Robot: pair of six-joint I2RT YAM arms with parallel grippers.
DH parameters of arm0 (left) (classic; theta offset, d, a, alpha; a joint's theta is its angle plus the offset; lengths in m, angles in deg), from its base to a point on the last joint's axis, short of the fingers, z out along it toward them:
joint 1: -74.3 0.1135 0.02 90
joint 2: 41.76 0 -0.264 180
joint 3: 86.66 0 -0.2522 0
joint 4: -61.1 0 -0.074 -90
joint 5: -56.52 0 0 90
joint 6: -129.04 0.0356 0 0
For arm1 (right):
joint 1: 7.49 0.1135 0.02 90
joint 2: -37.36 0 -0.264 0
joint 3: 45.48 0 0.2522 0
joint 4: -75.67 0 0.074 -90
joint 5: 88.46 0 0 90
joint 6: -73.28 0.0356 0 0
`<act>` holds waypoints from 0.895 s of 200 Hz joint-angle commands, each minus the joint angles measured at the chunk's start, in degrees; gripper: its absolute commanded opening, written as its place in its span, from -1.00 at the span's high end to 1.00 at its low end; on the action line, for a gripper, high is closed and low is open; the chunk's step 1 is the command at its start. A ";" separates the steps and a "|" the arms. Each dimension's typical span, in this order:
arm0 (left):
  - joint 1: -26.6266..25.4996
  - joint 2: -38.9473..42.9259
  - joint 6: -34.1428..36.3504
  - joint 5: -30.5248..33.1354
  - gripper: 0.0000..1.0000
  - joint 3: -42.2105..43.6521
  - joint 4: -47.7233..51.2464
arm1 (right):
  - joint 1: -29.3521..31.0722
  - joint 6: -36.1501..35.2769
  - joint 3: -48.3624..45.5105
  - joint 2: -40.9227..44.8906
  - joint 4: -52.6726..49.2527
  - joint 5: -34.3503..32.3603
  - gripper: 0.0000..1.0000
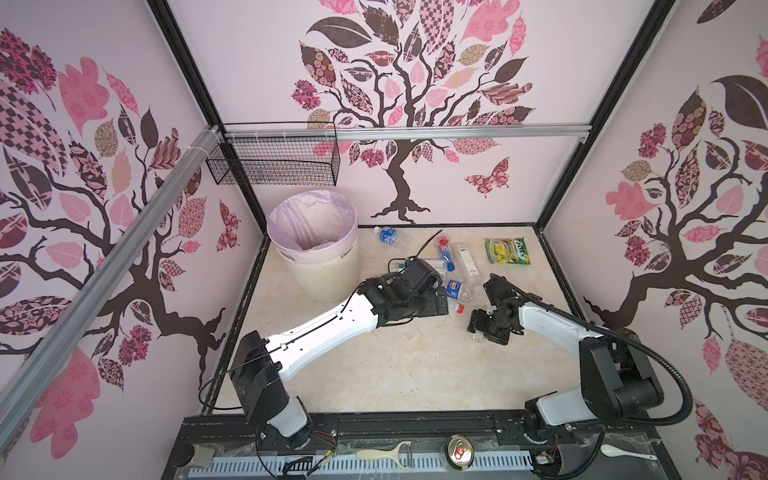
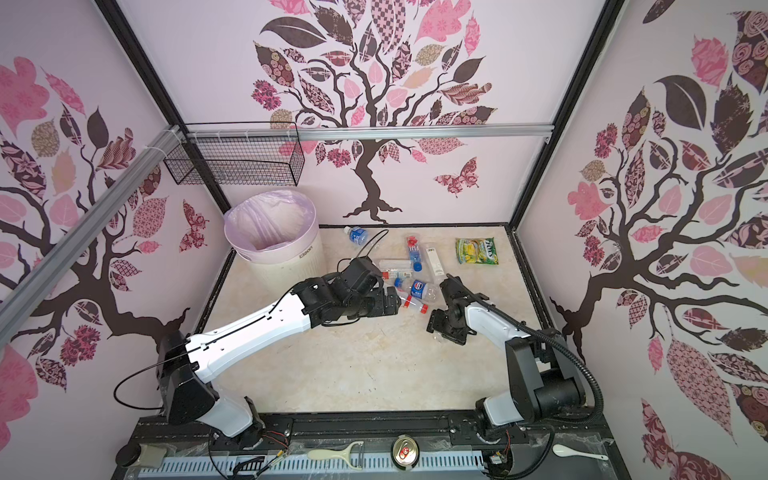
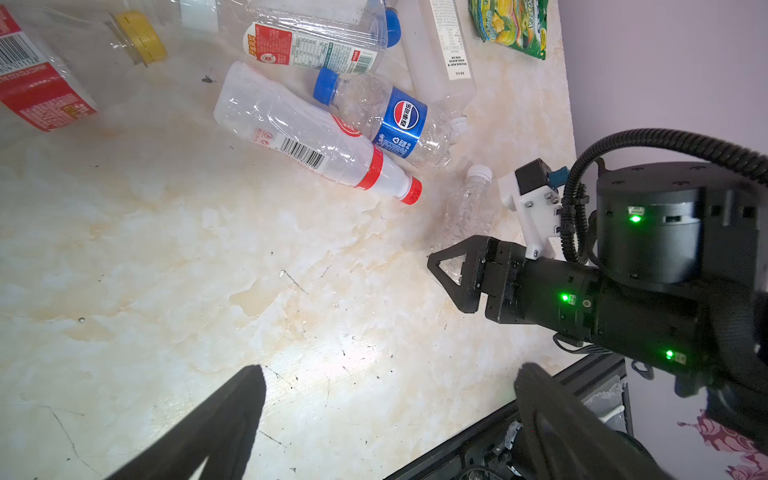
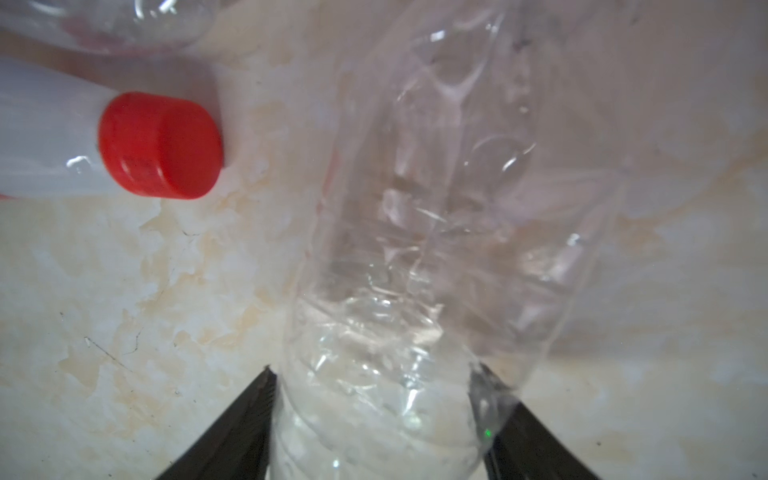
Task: Throw the plastic bottles in the bin
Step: 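Close the right gripper on the clear white-capped bottle while the left approaches, then grip the white cap with the left gripper while the right holds the body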
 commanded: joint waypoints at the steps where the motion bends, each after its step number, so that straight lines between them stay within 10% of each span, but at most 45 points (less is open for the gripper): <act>1: 0.10 2.31 0.06 2.09 -0.96 1.09 1.33 | 0.16 -1.33 0.22 -1.02 -0.45 -0.14 -0.34; 131: 0.36 8.89 2.19 12.40 -0.96 3.03 3.12 | 0.22 -1.31 2.36 5.58 -4.91 1.43 -0.16; 179: 7.84 10.78 4.23 9.21 -0.96 1.56 5.47 | 0.78 -2.43 9.04 10.00 -9.68 0.82 -0.16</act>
